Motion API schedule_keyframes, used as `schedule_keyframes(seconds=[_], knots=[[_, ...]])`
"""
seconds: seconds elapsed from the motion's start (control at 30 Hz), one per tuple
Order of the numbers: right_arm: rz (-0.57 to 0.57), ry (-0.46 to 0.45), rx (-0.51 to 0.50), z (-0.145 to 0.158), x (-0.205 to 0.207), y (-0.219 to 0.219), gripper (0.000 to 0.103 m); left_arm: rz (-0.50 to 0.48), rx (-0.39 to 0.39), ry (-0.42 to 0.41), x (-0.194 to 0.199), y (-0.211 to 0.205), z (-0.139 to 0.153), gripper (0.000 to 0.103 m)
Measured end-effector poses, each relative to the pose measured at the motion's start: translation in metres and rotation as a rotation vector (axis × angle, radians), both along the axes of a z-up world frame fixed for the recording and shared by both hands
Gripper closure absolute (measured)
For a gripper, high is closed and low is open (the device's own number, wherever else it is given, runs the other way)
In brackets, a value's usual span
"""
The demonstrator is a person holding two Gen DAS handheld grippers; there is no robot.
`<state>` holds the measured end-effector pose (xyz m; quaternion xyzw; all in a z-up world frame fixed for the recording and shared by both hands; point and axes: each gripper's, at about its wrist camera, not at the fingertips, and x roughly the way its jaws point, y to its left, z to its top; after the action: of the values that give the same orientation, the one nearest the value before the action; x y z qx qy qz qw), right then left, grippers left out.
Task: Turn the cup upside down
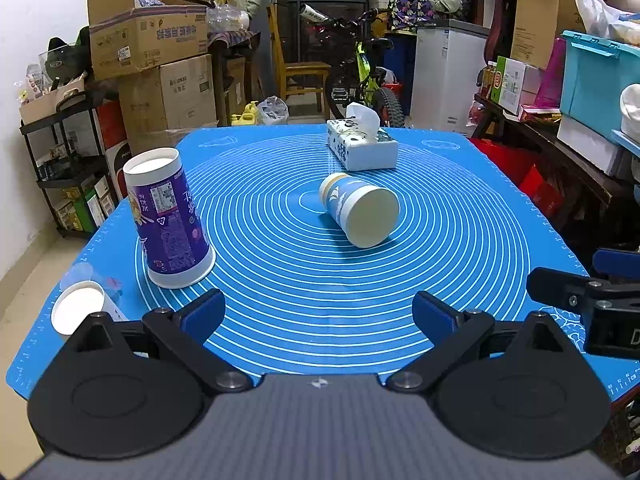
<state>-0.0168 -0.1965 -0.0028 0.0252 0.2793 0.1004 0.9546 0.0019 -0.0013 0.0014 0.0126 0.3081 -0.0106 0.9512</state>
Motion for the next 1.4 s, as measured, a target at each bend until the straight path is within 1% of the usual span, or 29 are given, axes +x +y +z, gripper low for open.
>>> schedule_keyframes(seconds=[1.4], knots=[[0.002,-0.002,-0.002,0.0041,-0.0001,0.0016,0.009,0.008,0.003,0.002,-0.0015,0.0033,0.0052,0.004]])
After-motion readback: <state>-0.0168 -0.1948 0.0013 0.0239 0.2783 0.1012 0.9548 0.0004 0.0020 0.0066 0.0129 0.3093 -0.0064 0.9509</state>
